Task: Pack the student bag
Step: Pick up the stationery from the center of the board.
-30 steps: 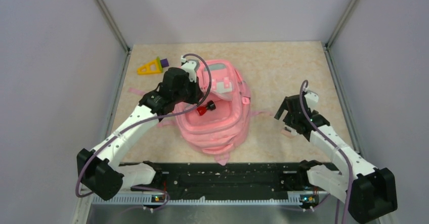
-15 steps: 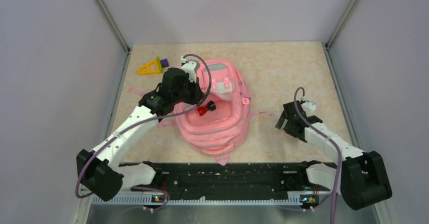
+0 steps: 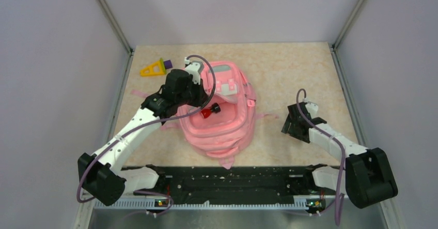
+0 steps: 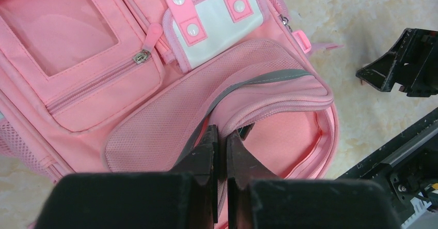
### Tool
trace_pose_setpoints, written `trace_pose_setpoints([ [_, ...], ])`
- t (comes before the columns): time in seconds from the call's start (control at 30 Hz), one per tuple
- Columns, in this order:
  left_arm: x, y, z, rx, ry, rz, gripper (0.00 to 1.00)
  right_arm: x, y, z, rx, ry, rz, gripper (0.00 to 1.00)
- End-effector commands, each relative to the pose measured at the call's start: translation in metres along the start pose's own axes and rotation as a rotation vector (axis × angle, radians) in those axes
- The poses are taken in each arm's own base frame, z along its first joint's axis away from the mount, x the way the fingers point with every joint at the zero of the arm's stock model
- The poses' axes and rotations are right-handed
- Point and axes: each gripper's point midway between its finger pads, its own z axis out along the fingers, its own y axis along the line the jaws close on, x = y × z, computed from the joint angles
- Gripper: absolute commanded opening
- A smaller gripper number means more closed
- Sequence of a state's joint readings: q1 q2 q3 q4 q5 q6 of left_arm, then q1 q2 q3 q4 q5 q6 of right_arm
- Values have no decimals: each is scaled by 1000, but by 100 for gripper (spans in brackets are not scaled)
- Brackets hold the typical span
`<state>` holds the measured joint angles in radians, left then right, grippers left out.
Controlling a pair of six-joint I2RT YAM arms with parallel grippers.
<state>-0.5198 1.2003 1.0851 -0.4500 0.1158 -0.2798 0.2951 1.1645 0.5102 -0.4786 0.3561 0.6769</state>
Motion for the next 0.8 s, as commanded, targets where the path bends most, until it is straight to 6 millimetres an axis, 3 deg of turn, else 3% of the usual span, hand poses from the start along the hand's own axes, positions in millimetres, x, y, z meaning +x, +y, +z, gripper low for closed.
trace_pose_setpoints([
  [0.0,-39,-2,-11,2,-151,-19,0,3,6,6,-29,23,-10,71],
  [0.23,-38,-2,-10,0,-148,-20,0,-6,25,-5,-146,5,-54,57],
  [0.47,-36,-5,-9,21,-138,-23,0,-34,54,-48,-341,-90,-106,44],
  [0.57,-34,-8,-5,38,-125,-19,0,-44,74,-78,-445,-143,-155,43],
  [0.77,-29,-15,-1,85,-95,-15,0,-53,150,-164,-714,-291,-289,40],
])
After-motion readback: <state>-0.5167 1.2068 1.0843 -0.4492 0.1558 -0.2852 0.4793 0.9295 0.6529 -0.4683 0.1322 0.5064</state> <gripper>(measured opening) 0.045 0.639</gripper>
